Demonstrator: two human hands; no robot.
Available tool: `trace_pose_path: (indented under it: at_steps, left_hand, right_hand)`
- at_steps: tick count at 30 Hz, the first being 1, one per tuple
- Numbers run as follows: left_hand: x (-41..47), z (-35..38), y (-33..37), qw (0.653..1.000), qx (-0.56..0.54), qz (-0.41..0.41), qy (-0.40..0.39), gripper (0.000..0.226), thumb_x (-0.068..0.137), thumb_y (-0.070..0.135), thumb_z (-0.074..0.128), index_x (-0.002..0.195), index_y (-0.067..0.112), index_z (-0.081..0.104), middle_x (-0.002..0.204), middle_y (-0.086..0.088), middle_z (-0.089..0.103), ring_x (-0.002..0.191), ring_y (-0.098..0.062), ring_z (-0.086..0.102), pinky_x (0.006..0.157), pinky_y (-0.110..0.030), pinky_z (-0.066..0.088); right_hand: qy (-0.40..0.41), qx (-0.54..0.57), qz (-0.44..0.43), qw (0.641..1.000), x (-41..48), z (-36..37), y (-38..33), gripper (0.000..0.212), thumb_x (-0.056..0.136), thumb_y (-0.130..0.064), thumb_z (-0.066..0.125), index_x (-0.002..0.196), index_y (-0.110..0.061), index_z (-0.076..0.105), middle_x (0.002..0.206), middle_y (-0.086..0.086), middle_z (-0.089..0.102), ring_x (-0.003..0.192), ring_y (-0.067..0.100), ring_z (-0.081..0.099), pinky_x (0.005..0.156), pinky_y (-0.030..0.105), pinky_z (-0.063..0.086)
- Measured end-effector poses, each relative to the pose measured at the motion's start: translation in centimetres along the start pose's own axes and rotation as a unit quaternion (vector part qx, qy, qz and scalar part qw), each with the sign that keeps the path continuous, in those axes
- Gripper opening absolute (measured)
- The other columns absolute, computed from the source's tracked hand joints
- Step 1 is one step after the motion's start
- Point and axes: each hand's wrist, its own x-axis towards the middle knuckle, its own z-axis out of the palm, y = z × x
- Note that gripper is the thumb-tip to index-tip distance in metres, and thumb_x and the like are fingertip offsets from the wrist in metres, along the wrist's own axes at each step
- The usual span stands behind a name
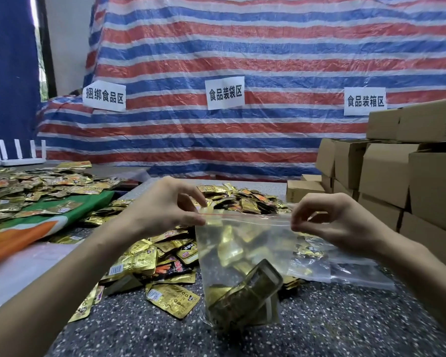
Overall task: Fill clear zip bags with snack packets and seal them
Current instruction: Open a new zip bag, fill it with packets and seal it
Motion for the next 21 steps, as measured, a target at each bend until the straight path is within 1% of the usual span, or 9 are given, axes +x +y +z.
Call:
trace_pose_path:
  at_steps: [3, 6, 8, 11, 13, 15, 17, 19, 21]
  left_hand:
    - [0.1, -0.3, 0.1, 0.999, 0.028, -0.015, -0.025, 0.007, 0.075, 0.021, 0.081, 0.079, 0.016, 0.078, 0.073, 0.005, 0.074, 0.068, -0.006, 0.066, 0.062, -0.02, 0.053]
    - [0.2, -0.6, 0.5, 0.998, 0.052, -0.015, -0.029, 0.006, 0.08, 0.023, 0.078, 0.075, 0.021, 0.076, 0.073, 0.005, 0.073, 0.067, -0.003, 0.064, 0.059, -0.016, 0.049]
    - [0.1, -1.0, 0.8, 0.998, 0.05, -0.003, -0.022, 0.008, 0.08, 0.027, 0.076, 0.073, 0.026, 0.073, 0.073, 0.007, 0.072, 0.068, -0.003, 0.064, 0.061, -0.018, 0.049]
    - [0.0, -1.4, 1.1, 1.0, 0.01, 0.0, -0.018, 0.011, 0.076, 0.034, 0.074, 0.075, 0.023, 0.074, 0.076, 0.003, 0.073, 0.07, -0.011, 0.065, 0.064, -0.026, 0.051]
    - [0.0, -1.0, 0.9, 0.999, 0.021, -0.009, -0.032, 0.009, 0.081, 0.026, 0.075, 0.075, 0.02, 0.073, 0.071, 0.0, 0.071, 0.062, -0.006, 0.061, 0.056, -0.023, 0.047]
    - [0.0, 0.0, 0.6, 0.998, 0.04, -0.016, -0.047, 0.012, 0.085, 0.019, 0.073, 0.074, 0.018, 0.071, 0.068, 0.004, 0.065, 0.055, 0.002, 0.055, 0.052, -0.014, 0.04]
    - [-0.1, 0.7, 0.2, 0.998, 0.048, -0.022, -0.043, 0.015, 0.087, 0.017, 0.072, 0.073, 0.019, 0.069, 0.071, 0.006, 0.064, 0.058, 0.005, 0.055, 0.054, -0.012, 0.04]
    - [-0.1, 1.1, 0.0, 0.998, 0.058, -0.016, -0.024, 0.017, 0.088, 0.017, 0.072, 0.072, 0.021, 0.067, 0.071, 0.007, 0.065, 0.06, 0.005, 0.056, 0.057, -0.012, 0.042]
    - [-0.1, 1.3, 0.0, 0.998, 0.064, -0.002, 0.001, 0.018, 0.087, 0.016, 0.073, 0.071, 0.022, 0.066, 0.069, 0.008, 0.065, 0.059, 0.006, 0.056, 0.056, -0.012, 0.042]
  right_hand:
    - [0.011, 0.042, 0.002, 0.999, -0.1, -0.1, -0.2, 0.009, 0.077, -0.022, 0.073, 0.086, -0.019, 0.075, 0.088, -0.002, 0.076, 0.082, 0.014, 0.073, 0.078, 0.033, 0.061]
    - [0.021, 0.061, 0.004, 0.998, 0.0, -0.4, -0.6, 0.01, 0.077, -0.014, 0.075, 0.087, -0.016, 0.075, 0.088, 0.0, 0.076, 0.081, 0.015, 0.073, 0.076, 0.028, 0.06]
    - [0.035, 0.093, 0.007, 0.995, 0.0, -0.8, -0.9, 0.018, 0.074, -0.016, 0.077, 0.091, -0.013, 0.073, 0.09, 0.004, 0.075, 0.08, 0.018, 0.073, 0.074, 0.027, 0.06]
    - [0.041, 0.174, 0.039, 0.983, -0.1, -1.4, -1.0, 0.03, 0.07, -0.015, 0.078, 0.097, -0.008, 0.07, 0.088, 0.015, 0.073, 0.078, 0.026, 0.072, 0.073, 0.03, 0.061]
    - [0.016, 0.19, 0.074, 0.979, -0.1, -1.1, -0.8, 0.029, 0.073, -0.008, 0.077, 0.1, -0.005, 0.068, 0.087, 0.016, 0.071, 0.079, 0.028, 0.07, 0.076, 0.037, 0.061]
    - [-0.004, 0.183, 0.104, 0.978, -0.1, -0.2, -0.6, 0.025, 0.078, 0.003, 0.074, 0.101, -0.003, 0.066, 0.084, 0.013, 0.069, 0.079, 0.026, 0.067, 0.078, 0.043, 0.058]
    - [0.0, 0.163, 0.118, 0.979, -0.1, 0.6, -0.6, 0.021, 0.081, 0.011, 0.07, 0.098, -0.002, 0.065, 0.083, 0.012, 0.067, 0.077, 0.022, 0.064, 0.078, 0.049, 0.055]
    - [0.013, 0.127, 0.126, 0.984, 0.0, 1.0, -0.9, 0.019, 0.083, 0.012, 0.068, 0.095, -0.003, 0.065, 0.085, 0.011, 0.067, 0.076, 0.019, 0.062, 0.078, 0.052, 0.054]
    - [0.009, 0.066, 0.13, 0.989, 0.2, 1.0, -1.3, 0.019, 0.085, 0.003, 0.069, 0.098, -0.011, 0.064, 0.09, 0.006, 0.067, 0.08, 0.014, 0.063, 0.08, 0.05, 0.055]
